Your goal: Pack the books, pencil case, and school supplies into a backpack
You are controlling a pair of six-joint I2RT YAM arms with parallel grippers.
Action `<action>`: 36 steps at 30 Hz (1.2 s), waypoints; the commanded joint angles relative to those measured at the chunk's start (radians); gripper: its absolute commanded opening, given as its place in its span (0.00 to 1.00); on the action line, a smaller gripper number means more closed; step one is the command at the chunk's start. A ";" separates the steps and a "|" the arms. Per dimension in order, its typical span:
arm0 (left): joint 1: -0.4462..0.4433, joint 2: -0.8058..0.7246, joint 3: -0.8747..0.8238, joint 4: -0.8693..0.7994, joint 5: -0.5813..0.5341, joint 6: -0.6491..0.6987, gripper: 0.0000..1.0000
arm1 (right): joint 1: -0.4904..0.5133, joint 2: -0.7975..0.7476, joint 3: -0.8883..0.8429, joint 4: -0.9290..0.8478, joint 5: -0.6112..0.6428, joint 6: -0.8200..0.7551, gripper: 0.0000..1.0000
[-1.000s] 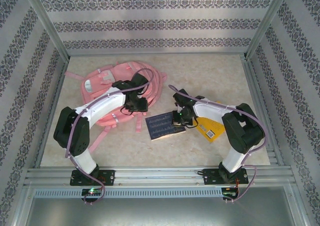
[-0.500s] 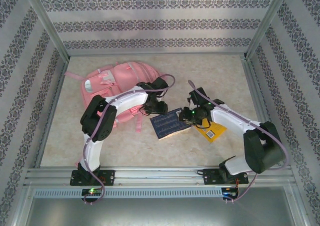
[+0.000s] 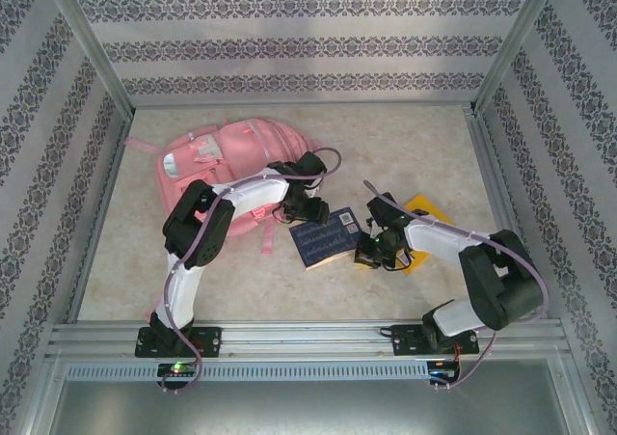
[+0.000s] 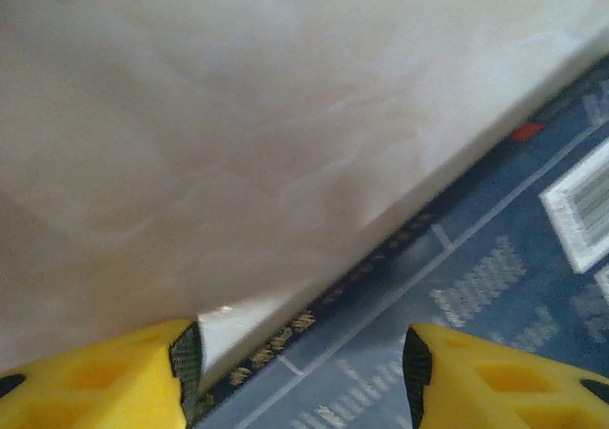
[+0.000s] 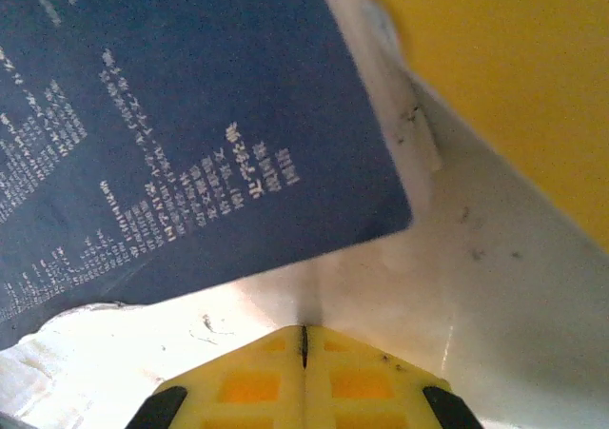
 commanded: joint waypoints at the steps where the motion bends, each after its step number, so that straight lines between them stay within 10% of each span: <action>1: -0.015 -0.017 -0.086 0.015 0.096 0.009 0.59 | -0.012 0.076 0.038 0.012 0.068 -0.019 0.04; 18: -0.045 -0.202 -0.366 0.182 0.413 -0.092 0.58 | -0.072 0.123 0.176 -0.020 0.066 -0.035 0.26; 36: -0.044 -0.260 -0.503 0.344 0.370 -0.198 0.54 | -0.113 0.004 0.069 0.043 -0.051 0.068 0.46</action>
